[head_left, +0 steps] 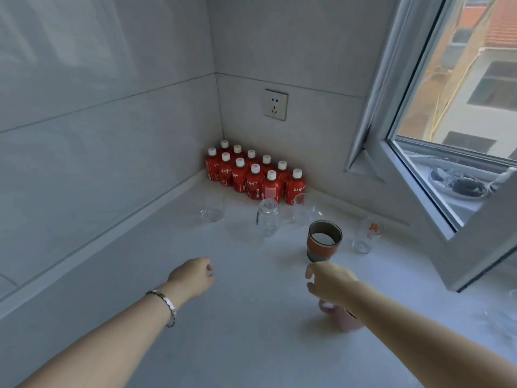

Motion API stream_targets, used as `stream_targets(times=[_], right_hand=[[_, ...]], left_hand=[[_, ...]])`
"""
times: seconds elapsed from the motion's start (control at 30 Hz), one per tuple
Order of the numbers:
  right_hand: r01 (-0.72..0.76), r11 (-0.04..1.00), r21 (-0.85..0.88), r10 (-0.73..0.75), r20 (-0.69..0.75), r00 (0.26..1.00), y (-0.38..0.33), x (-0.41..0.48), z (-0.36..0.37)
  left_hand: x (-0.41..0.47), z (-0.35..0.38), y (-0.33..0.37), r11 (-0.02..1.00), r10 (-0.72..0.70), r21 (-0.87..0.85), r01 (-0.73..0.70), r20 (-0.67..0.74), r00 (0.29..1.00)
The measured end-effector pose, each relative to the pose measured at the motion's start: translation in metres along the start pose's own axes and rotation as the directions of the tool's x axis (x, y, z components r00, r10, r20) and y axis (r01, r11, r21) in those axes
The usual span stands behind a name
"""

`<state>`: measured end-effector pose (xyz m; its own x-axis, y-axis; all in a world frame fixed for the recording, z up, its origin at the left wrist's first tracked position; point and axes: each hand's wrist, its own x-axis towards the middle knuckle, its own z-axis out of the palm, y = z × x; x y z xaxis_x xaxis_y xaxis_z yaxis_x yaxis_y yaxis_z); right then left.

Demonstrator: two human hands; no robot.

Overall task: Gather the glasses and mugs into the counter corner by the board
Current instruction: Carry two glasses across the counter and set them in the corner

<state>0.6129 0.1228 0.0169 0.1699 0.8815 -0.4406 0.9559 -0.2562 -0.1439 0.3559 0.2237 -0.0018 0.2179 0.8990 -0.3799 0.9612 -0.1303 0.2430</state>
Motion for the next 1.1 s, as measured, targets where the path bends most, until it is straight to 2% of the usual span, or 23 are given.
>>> stream_targets(times=[0.13,0.3,0.5,0.57,0.7,0.77,0.87,0.97,1.1], right_hand=[[0.005,1.0,-0.004,-0.005,-0.016,1.0,-0.006,0.058,-0.028],[-0.004,0.999,0.035,0.006,-0.033,0.999,-0.011,0.139,-0.061],[0.002,0.996,0.093,0.002,-0.05,0.999,-0.02,0.211,-0.073],[0.033,0.993,0.113,-0.026,-0.064,0.998,-0.023,0.228,-0.069],[0.061,0.984,0.166,-0.055,-0.04,0.998,-0.032,0.251,-0.056],[0.035,0.971,0.238,-0.026,-0.039,0.999,-0.037,0.257,-0.049],[0.007,0.944,0.33,0.032,-0.113,0.993,-0.04,0.254,-0.044],[0.017,0.953,0.302,0.025,-0.134,0.991,-0.045,0.233,-0.041],[0.096,0.97,0.223,-0.064,-0.146,0.987,-0.059,0.185,-0.042]], left_hand=[[0.084,-0.035,0.009,0.999,-0.005,-0.042,0.003,-0.048,0.999],[0.186,-0.071,0.015,0.979,-0.053,-0.201,0.022,-0.148,0.988],[0.268,-0.059,0.001,0.971,-0.037,-0.235,0.031,-0.022,0.999],[0.279,-0.05,-0.003,0.961,-0.027,-0.276,0.012,-0.049,0.998],[0.275,-0.038,-0.005,0.935,-0.098,-0.352,0.03,-0.176,0.98],[0.262,-0.033,-0.006,0.93,-0.123,-0.366,0.043,-0.198,0.972],[0.23,-0.026,-0.011,0.915,-0.146,-0.399,0.057,-0.196,0.97],[0.187,-0.021,-0.021,0.897,-0.176,-0.436,0.077,-0.191,0.966],[0.118,-0.017,-0.038,0.901,-0.15,-0.429,0.06,-0.178,0.973]])
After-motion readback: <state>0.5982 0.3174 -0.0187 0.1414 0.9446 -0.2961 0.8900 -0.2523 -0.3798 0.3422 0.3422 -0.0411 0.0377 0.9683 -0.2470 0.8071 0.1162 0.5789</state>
